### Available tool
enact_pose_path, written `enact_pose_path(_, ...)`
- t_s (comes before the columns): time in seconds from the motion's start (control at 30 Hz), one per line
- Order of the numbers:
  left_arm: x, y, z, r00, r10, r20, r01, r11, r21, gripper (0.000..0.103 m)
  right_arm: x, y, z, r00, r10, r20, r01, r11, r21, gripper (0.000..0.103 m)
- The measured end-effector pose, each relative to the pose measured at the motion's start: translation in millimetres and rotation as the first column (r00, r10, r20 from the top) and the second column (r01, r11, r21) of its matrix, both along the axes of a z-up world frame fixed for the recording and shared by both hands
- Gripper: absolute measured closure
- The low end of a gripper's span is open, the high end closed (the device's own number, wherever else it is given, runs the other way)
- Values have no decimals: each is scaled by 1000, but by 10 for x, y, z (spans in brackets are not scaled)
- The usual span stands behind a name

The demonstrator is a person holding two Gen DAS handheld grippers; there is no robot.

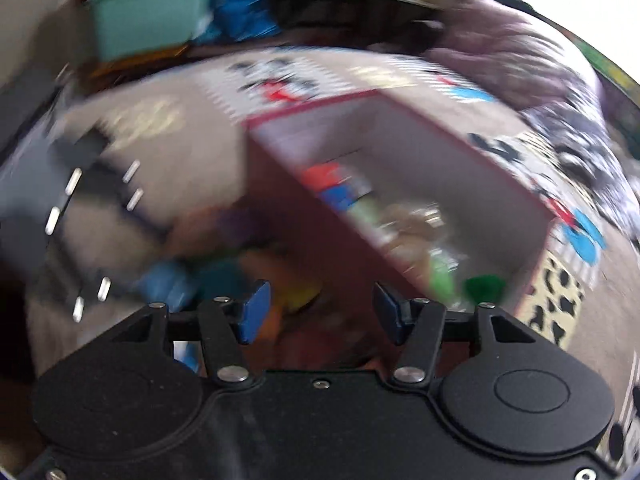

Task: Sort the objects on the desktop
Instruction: 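Move both grippers back to the clay pile and grasp the light blue packet with the left gripper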

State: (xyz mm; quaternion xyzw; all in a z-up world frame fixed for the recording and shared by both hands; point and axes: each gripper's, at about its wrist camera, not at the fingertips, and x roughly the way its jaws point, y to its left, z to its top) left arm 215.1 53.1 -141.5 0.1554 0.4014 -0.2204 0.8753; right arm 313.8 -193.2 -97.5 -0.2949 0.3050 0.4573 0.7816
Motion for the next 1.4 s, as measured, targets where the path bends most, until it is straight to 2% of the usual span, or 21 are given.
enact_pose_path(0.2, -9, -149, -78, 992, -128, -25, 129, 990, 63, 41, -384, -9, -210, 981, 194, -25, -195, 978, -71, 47)
enact_pose_path(0.37, 101, -189, -182, 986, -157, -58, 162, 983, 83, 41, -667, 7, -374, 939, 344, 11, -339, 929, -149, 47)
enact_pose_path(0.53, 222, -112, -215, 987, -138, -83, 143, 987, 68, 41, -830, 19, -495, 890, 454, 31, -441, 877, -190, 47)
enact_pose_path(0.67, 228, -85, -260, 981, -148, -130, 157, 986, 62, 42, -856, 6, -568, 883, 467, 44, -452, 872, -188, 43)
enact_pose_path(0.83, 164, -95, -232, 969, -186, -162, 199, 978, 68, 42, -944, -2, -681, 856, 516, -17, -496, 813, -304, 43)
enact_pose_path(0.9, 146, -91, -230, 969, -185, -166, 199, 977, 71, 42, -963, -18, -670, 855, 518, -39, -502, 804, -319, 43)
enact_pose_path(1.0, 141, -87, -215, 973, -171, -153, 183, 981, 67, 41, -1011, -49, -640, 839, 544, -21, -517, 784, -344, 43)
enact_pose_path(1.23, 220, -81, -260, 978, -110, -178, 118, 992, 33, 42, -1004, -46, -646, 851, 523, -39, -503, 793, -344, 43)
enact_pose_path(1.4, 249, -94, -294, 978, -103, -184, 110, 994, 28, 42, -995, -62, -671, 842, 537, -47, -520, 786, -336, 44)
